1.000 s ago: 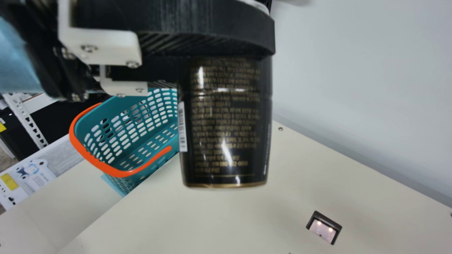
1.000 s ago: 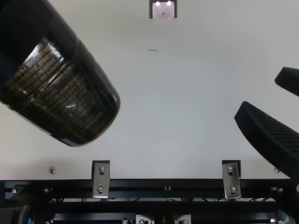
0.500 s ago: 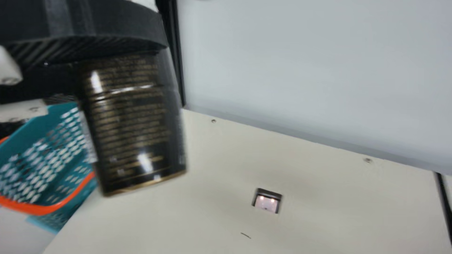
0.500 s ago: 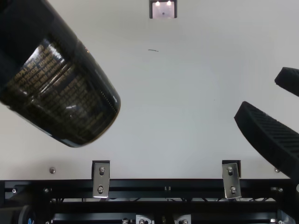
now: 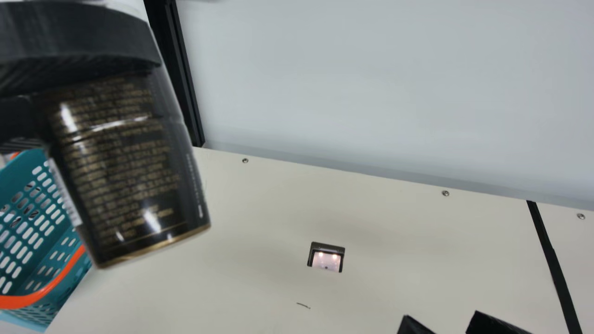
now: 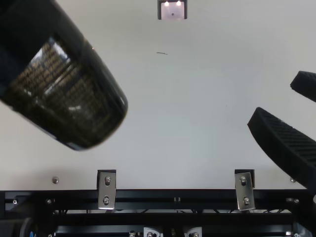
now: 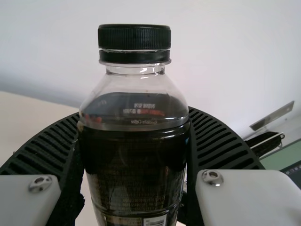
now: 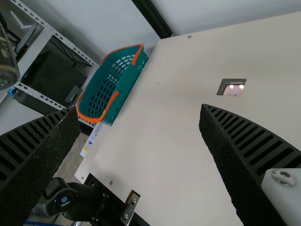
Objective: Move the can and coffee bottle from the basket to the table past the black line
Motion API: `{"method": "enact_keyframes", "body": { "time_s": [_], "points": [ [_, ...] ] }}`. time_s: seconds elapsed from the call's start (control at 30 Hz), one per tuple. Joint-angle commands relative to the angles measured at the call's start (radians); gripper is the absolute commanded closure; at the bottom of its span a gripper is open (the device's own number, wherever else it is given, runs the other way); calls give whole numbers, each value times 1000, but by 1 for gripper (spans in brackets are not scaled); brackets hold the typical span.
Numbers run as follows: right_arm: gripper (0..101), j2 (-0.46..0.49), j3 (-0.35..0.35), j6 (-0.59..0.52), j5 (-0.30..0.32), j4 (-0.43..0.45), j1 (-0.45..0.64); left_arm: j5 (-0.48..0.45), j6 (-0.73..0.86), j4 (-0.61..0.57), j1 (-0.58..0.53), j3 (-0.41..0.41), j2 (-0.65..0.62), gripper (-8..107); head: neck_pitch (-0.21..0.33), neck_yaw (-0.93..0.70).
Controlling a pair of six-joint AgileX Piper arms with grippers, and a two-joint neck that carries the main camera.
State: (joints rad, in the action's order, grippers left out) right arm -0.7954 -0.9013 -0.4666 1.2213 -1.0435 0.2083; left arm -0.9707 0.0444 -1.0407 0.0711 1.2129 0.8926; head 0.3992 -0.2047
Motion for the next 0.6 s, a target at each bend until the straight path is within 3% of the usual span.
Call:
{"method": "enact_keyframes", "body": {
  "time_s": [0.0, 0.27, 0.57],
  "points": [
    [0, 0, 0, 0, 0, 0, 0, 28, 2, 29, -21, 7, 14, 89, 37, 3],
    [0, 0, 0, 0, 0, 0, 0, 190, -62, 195, -190, 46, 112, 89, 37, 3],
    [0, 0, 0, 0, 0, 0, 0, 318, -292, 360, -416, 98, 227, 89, 37, 3]
  ]
}}
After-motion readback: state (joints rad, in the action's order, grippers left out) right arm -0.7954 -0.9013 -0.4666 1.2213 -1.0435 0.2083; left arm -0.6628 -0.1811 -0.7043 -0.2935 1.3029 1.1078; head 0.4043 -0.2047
